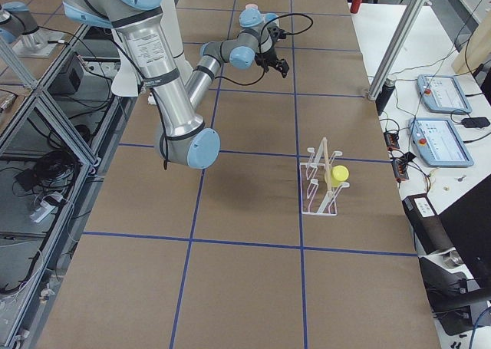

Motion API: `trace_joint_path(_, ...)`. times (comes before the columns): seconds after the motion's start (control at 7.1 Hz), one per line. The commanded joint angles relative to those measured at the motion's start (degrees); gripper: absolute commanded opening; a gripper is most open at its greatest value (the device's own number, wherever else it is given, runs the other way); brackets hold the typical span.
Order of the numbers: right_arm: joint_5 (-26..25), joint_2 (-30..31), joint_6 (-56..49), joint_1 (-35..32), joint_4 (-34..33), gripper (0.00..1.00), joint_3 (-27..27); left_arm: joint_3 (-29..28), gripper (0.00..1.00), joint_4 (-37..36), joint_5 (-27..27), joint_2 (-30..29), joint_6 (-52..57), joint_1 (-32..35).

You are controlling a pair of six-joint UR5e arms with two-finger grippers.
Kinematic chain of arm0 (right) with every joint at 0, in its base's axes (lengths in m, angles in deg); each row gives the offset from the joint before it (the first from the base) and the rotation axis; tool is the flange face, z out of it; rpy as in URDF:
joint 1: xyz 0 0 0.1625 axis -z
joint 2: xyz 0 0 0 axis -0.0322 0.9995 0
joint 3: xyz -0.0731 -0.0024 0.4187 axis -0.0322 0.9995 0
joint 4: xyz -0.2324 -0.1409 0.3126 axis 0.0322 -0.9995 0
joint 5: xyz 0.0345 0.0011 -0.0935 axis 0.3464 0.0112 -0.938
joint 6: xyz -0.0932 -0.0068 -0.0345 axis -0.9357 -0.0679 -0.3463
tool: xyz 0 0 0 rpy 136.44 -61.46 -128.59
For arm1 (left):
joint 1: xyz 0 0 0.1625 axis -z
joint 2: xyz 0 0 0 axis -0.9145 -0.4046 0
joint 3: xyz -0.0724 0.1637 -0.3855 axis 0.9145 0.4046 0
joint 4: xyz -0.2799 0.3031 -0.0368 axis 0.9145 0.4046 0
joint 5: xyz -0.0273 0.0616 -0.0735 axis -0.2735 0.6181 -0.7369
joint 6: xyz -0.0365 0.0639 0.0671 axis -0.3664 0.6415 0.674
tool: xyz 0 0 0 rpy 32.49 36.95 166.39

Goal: Transfer IKEA cup to right arm and place on rack

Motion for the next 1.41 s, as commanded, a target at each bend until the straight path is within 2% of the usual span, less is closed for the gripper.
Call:
trace_joint_path(0.0,-0.1,0.0,0.3,0.7,0.0,0.99,-0.1,-5.4,1.00,6.6,3.5,-2.4,-6.9,-4.5)
trace_joint_path(0.56,-0.1,0.0,0.3,1.5,0.0,0.99,-0.1,-6.9,1.00,8.2,13.9,-3.8,-17.5,-14.8)
trace_joint_path(0.99,-0.1,0.1,0.3,1.6,0.0,0.99,-0.1,-12.8,0.98,14.4,17.9,-6.1,-22.1,-17.8)
trace_joint_path(1.13,-0.1,0.1,0.4,1.7,0.0,0.99,-0.1,-13.2,0.89,14.6,20.4,-6.9,-25.2,-20.2)
trace_joint_path(1.27,-0.1,0.1,0.3,1.7,0.0,0.99,-0.1,-13.2,0.58,14.6,20.8,-7.1,-26.1,-21.1)
